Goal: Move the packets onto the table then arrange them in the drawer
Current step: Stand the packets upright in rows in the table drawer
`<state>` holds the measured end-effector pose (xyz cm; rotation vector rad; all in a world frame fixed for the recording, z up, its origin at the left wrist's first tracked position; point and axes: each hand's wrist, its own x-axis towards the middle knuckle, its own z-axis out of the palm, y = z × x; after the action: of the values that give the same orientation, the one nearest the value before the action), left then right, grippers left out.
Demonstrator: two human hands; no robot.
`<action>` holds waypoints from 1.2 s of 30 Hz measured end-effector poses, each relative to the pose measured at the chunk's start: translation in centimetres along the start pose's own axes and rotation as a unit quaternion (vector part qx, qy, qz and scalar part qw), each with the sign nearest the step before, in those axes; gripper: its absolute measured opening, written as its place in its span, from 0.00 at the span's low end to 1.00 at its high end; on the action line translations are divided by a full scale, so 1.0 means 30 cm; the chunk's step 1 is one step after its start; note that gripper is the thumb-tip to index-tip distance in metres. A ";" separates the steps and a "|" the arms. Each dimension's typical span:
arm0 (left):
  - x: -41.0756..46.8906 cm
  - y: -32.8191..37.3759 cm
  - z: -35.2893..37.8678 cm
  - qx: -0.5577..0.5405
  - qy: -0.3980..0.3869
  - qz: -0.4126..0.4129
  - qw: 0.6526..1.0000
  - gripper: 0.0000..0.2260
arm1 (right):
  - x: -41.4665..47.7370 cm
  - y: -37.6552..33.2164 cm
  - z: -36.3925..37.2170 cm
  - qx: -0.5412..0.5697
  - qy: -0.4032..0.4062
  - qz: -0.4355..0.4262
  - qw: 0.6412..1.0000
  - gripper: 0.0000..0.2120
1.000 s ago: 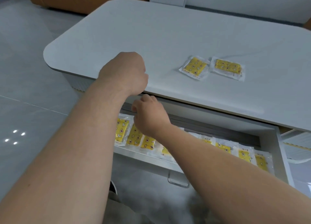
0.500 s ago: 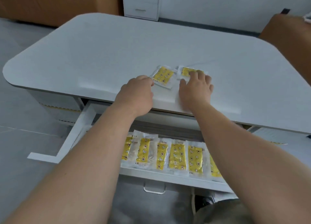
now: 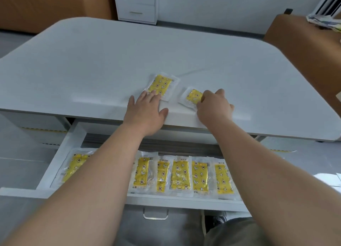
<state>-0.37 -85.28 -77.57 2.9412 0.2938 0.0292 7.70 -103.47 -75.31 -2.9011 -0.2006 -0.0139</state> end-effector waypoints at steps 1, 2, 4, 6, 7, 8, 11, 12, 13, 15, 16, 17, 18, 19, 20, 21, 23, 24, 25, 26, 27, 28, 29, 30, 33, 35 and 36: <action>-0.003 0.006 -0.006 0.013 0.023 0.004 1.000 0.27 | -0.016 0.004 -0.005 0.014 -0.003 0.009 1.000 0.06; -0.010 0.014 -0.016 0.031 0.040 0.005 0.999 0.27 | -0.034 0.007 -0.010 0.030 -0.003 0.021 0.999 0.06; -0.033 0.038 -0.041 0.062 0.041 -0.009 0.997 0.28 | -0.067 0.014 -0.019 0.067 -0.001 0.047 0.997 0.10; -0.067 0.065 -0.052 0.080 0.011 -0.026 0.996 0.26 | -0.091 0.018 -0.021 0.095 -0.012 0.077 0.992 0.19; -0.084 0.077 -0.054 0.083 -0.001 -0.033 0.996 0.24 | -0.098 0.018 -0.024 0.108 -0.023 0.095 0.989 0.24; -0.100 0.086 -0.057 0.078 -0.004 -0.039 0.996 0.22 | -0.101 0.013 -0.029 0.120 -0.035 0.112 0.986 0.28; -0.123 0.097 -0.069 0.042 0.022 -0.044 0.998 0.19 | -0.095 -0.008 -0.043 0.102 -0.052 0.119 0.986 0.28; -0.125 0.097 -0.068 0.030 0.029 -0.042 0.998 0.18 | -0.095 -0.015 -0.045 0.089 -0.057 0.111 0.988 0.25; -0.125 0.095 -0.068 0.016 0.034 -0.040 0.998 0.17 | -0.096 -0.021 -0.048 0.087 -0.064 0.107 0.988 0.22; -0.122 0.090 -0.061 -0.003 0.044 -0.044 0.998 0.15 | -0.092 -0.026 -0.049 0.145 -0.085 0.111 0.979 0.15; -0.120 0.087 -0.057 -0.013 0.050 -0.049 0.997 0.14 | -0.092 -0.026 -0.055 0.212 -0.090 0.121 0.965 0.12; -0.119 0.085 -0.056 -0.030 0.055 -0.055 0.997 0.15 | -0.095 -0.025 -0.065 0.290 -0.090 0.136 0.943 0.09; -0.119 0.085 -0.057 -0.050 0.058 -0.062 0.995 0.17 | -0.096 -0.024 -0.077 0.360 -0.087 0.155 0.916 0.07; -0.119 0.085 -0.059 -0.064 0.059 -0.074 0.993 0.19 | -0.097 -0.023 -0.092 0.415 -0.088 0.175 0.889 0.05; -0.119 0.085 -0.057 -0.065 0.056 -0.089 0.992 0.21 | -0.095 -0.020 -0.104 0.464 -0.095 0.196 0.859 0.06; -0.119 0.084 -0.054 -0.051 0.049 -0.106 0.992 0.24 | -0.093 -0.017 -0.113 0.511 -0.101 0.220 0.825 0.06; -0.117 0.079 -0.045 -0.022 0.024 -0.140 0.990 0.27 | -0.088 -0.013 -0.130 0.584 -0.112 0.265 0.759 0.05; -0.117 0.077 -0.041 -0.019 0.013 -0.149 0.989 0.28 | -0.084 -0.009 -0.132 0.606 -0.120 0.276 0.736 0.04; -0.116 0.074 -0.038 -0.022 0.008 -0.149 0.989 0.28 | -0.084 -0.003 -0.132 0.627 -0.128 0.281 0.715 0.05; -0.117 0.073 -0.037 -0.027 0.010 -0.144 0.989 0.27 | -0.087 0.001 -0.132 0.647 -0.134 0.284 0.695 0.05; -0.120 0.074 -0.040 -0.032 0.016 -0.138 0.990 0.25 | -0.090 0.004 -0.132 0.662 -0.136 0.288 0.679 0.05; -0.122 0.076 -0.044 -0.038 0.023 -0.133 0.990 0.23 | -0.089 0.007 -0.131 0.668 -0.135 0.293 0.670 0.05; -0.124 0.079 -0.050 -0.044 0.031 -0.130 0.990 0.22 | -0.088 0.010 -0.131 0.667 -0.132 0.299 0.670 0.05; -0.126 0.082 -0.054 -0.050 0.039 -0.128 0.990 0.21 | -0.087 0.011 -0.130 0.661 -0.127 0.305 0.673 0.04; -0.132 0.091 -0.064 -0.083 0.062 -0.123 0.987 0.22 | -0.086 0.009 -0.137 0.649 -0.116 0.317 0.682 0.05; -0.135 0.097 -0.067 -0.129 0.076 -0.116 0.982 0.24 | -0.088 0.007 -0.141 0.646 -0.112 0.318 0.685 0.05; -0.138 0.099 -0.068 -0.152 0.082 -0.114 0.978 0.24 | -0.089 0.006 -0.142 0.643 -0.110 0.316 0.688 0.05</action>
<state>-3.92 -88.59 -75.02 2.5883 0.5929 0.2621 5.11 -104.99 -71.28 -1.3956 0.5552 0.4138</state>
